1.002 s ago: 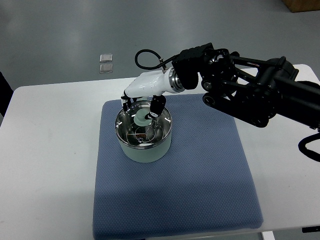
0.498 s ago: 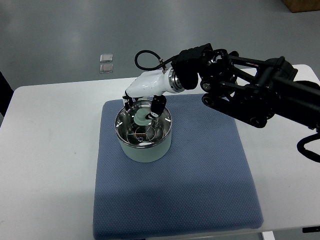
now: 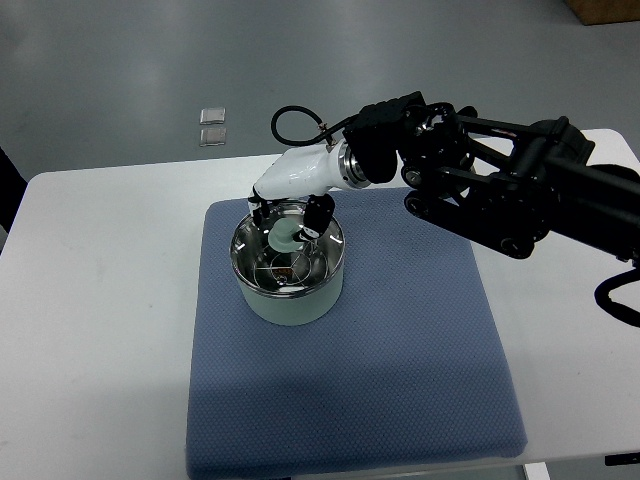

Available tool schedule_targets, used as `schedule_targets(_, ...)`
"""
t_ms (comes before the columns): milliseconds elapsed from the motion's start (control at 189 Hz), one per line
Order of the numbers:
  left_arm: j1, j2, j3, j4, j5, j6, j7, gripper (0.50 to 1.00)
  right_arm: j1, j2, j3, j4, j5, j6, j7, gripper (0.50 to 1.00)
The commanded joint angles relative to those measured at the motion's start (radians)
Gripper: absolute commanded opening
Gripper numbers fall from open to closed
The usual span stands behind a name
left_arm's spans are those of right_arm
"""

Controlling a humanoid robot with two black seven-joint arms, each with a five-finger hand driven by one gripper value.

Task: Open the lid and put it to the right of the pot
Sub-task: 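Tighten the right hand's grip on the knob and lift the lid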

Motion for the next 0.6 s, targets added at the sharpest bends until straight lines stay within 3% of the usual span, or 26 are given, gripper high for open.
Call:
schedule_targets(0, 0.000, 0.000, 0.000, 0.000, 0.000, 0.000, 0.000, 1.000, 0.003, -0.004, 0.002, 0.000, -0.001, 0.000, 0.000, 0.678)
schedule_targets(594, 0.000, 0.000, 0.000, 0.000, 0.000, 0.000, 0.000, 1.000, -0.002, -0.006, 0.003, 0.000, 0.001, 0.011, 0.000, 0.656)
